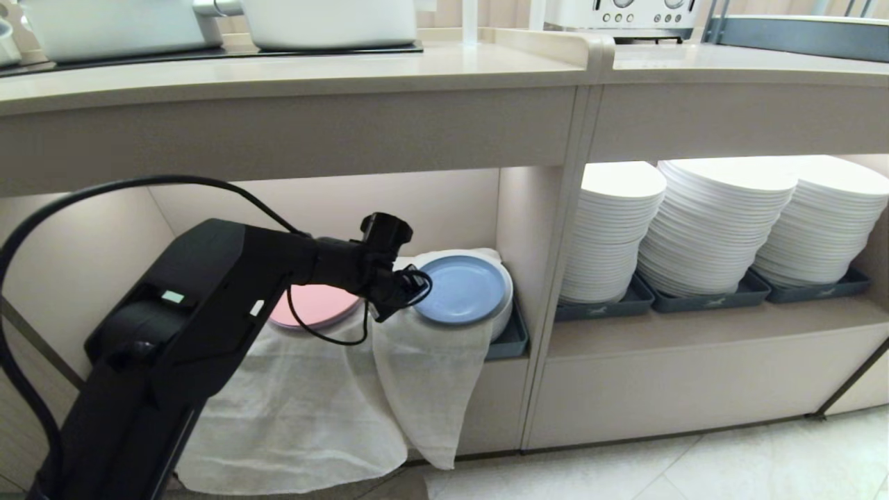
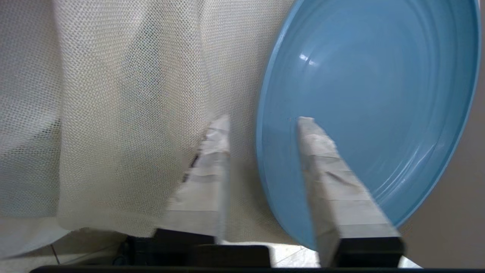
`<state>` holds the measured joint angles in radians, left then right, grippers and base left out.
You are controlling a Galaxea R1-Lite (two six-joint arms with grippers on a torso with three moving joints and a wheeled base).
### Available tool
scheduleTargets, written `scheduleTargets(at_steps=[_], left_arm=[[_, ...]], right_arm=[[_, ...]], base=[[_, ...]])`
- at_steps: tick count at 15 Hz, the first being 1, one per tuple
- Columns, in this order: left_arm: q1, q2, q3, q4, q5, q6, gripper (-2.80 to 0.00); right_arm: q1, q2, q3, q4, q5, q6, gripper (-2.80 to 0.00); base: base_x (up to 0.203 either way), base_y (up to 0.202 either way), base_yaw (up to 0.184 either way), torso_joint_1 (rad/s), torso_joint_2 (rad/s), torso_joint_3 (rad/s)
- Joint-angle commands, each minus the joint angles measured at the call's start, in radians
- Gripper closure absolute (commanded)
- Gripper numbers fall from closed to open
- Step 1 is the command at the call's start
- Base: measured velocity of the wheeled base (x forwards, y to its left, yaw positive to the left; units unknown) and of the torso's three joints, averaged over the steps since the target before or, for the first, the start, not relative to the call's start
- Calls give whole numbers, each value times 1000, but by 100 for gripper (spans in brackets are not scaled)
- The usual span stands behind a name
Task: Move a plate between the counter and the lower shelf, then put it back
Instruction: Put the plate in the cupboard
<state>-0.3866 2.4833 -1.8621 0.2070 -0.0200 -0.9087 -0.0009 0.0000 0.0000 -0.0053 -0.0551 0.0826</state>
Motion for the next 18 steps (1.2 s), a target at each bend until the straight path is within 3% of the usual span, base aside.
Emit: scheduleTargets(at_steps=[1, 18], left_arm=[[0, 0, 1, 2, 2, -6, -280], [-11, -31, -17, 3, 0, -6, -280]], right_arm=[[-1, 0, 0, -1, 0, 0, 0], [-1, 0, 0, -1, 0, 0, 0]], base=[[0, 0, 0, 0, 0, 0], [0, 0, 0, 0, 0, 0]])
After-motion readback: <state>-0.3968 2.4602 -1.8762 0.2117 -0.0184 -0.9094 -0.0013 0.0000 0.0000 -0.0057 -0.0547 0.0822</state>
